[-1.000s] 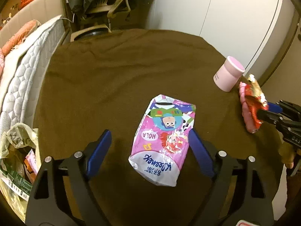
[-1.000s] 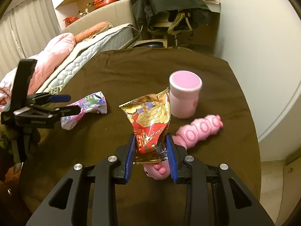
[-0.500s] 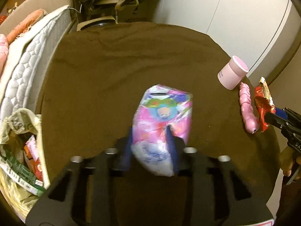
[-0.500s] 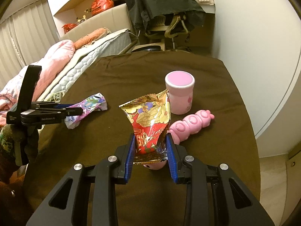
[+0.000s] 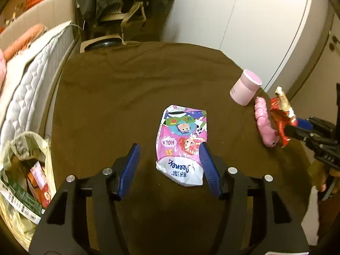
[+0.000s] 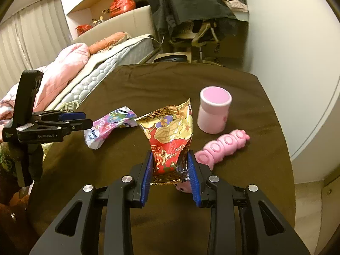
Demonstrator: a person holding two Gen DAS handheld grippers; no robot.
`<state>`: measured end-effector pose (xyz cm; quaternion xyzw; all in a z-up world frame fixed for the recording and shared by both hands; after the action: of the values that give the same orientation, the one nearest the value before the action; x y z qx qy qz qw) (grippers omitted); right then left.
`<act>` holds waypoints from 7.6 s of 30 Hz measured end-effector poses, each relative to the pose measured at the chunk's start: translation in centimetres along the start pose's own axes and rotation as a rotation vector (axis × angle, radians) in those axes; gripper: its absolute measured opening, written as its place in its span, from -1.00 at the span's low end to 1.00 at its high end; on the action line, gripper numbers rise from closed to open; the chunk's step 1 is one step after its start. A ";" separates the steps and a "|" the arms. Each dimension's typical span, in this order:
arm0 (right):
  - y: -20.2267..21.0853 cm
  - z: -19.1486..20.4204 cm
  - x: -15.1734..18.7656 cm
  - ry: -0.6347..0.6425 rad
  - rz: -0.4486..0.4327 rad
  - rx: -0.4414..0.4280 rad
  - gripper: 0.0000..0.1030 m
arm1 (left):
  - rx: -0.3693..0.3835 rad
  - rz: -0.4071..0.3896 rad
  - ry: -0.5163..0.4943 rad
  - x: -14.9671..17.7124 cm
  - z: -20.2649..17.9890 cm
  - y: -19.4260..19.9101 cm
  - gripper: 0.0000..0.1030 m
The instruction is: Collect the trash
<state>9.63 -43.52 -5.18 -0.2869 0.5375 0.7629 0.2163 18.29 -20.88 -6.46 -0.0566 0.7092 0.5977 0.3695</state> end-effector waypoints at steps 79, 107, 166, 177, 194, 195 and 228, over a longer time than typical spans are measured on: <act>-21.6 31.1 -6.9 0.395 0.270 -0.353 -0.42 | -0.169 0.174 0.492 13.4 27.3 3.8 -0.81; -23.9 32.5 -5.9 0.354 0.306 -0.332 -0.11 | -0.106 0.060 0.487 12.8 27.5 6.0 -0.07; -0.1 26.2 7.0 0.131 -0.109 0.032 0.12 | -0.358 -0.205 0.215 19.1 11.5 18.8 0.36; -0.2 26.4 7.0 0.131 -0.103 0.024 0.12 | -0.370 -0.205 0.225 19.1 11.6 19.1 0.36; -0.2 26.3 7.0 0.130 -0.103 0.023 0.12 | -0.370 -0.205 0.225 19.1 11.6 19.1 0.36; -0.2 26.3 7.0 0.129 -0.103 0.023 0.12 | -0.370 -0.205 0.225 19.1 11.7 19.1 0.36; -0.2 26.4 7.0 0.126 -0.104 0.022 0.12 | -0.372 -0.205 0.229 19.1 11.6 19.2 0.36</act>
<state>-0.81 -18.36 -3.21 -0.3595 0.5428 0.7250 0.2246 -0.20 1.74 -2.48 -0.2629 0.6148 0.6670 0.3286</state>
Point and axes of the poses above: each gripper's, at about its wrist camera, not at the fingertips, and y roughly against the way its jaws point, z to its left, x to its underside, the point moved 5 cm from there along -y, roughly the way its jaws point, and after that the axes turned 7 degrees about -x, right-handed, at the moved point
